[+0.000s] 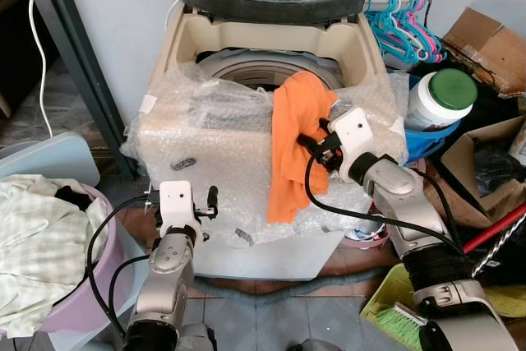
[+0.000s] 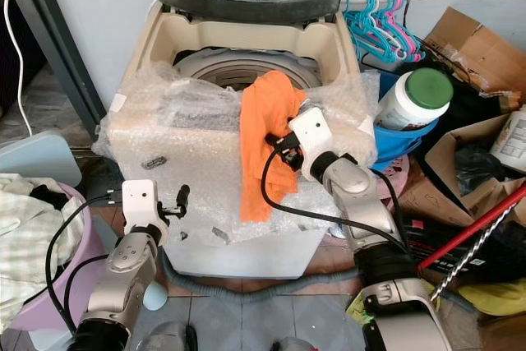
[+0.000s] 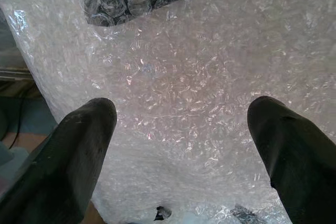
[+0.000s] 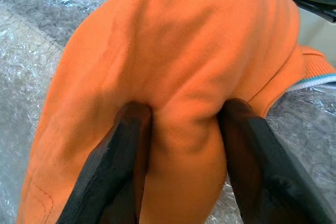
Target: Clothes washing
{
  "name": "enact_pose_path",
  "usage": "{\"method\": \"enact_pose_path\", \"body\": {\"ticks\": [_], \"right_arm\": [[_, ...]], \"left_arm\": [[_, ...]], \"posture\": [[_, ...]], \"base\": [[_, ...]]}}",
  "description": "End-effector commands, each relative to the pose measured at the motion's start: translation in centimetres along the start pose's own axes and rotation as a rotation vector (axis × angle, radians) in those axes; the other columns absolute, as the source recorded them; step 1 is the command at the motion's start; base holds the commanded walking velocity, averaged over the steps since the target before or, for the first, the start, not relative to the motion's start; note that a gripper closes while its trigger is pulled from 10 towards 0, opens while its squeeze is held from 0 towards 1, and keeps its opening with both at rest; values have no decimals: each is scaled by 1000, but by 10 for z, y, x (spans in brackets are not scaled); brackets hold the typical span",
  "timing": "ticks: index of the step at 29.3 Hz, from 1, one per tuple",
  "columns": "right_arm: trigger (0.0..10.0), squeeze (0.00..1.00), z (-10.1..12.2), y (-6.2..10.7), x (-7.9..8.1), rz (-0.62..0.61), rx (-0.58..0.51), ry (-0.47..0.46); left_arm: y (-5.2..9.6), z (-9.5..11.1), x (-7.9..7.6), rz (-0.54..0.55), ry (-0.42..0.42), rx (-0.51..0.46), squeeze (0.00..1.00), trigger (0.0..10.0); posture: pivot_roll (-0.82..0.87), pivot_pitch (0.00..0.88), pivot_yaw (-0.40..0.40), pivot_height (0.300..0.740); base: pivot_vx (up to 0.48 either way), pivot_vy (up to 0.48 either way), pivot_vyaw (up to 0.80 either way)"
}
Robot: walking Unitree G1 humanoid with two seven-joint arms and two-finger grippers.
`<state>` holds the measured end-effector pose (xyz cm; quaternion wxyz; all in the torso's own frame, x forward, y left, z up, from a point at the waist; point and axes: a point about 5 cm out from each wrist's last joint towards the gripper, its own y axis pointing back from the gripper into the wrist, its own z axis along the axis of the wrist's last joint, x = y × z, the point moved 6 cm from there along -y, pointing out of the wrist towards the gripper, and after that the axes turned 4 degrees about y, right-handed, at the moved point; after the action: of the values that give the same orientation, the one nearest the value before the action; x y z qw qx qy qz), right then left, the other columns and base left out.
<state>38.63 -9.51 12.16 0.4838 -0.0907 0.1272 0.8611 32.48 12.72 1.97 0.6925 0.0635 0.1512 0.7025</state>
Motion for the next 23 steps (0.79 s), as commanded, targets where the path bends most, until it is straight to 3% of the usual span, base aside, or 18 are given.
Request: {"method": "enact_pose_path", "body": {"ticks": [1, 12, 14, 23], "right_arm": [[0, 0, -9, -2, 6, -6, 48, -33], [0, 0, -11, -5, 2, -35, 65, -84], [0, 0, -7, -9, 0, -26, 62, -115], [0, 0, 17, -28, -23, 19, 46, -94]], "left_arm": [[0, 1, -2, 0, 2, 3, 0, 10000], [-1, -1, -6, 2, 10, 9, 0, 10000], [-2, -1, -7, 4, 15, 11, 0, 10000], [-2, -1, -8, 15, 21, 7, 0, 10000]], "posture": [[32, 0, -32, 740], [28, 0, -48, 740], [27, 0, -50, 740], [41, 0, -73, 740]], "base": [[0, 0, 0], [0, 0, 0], [0, 0, 0], [0, 0, 0]]}}
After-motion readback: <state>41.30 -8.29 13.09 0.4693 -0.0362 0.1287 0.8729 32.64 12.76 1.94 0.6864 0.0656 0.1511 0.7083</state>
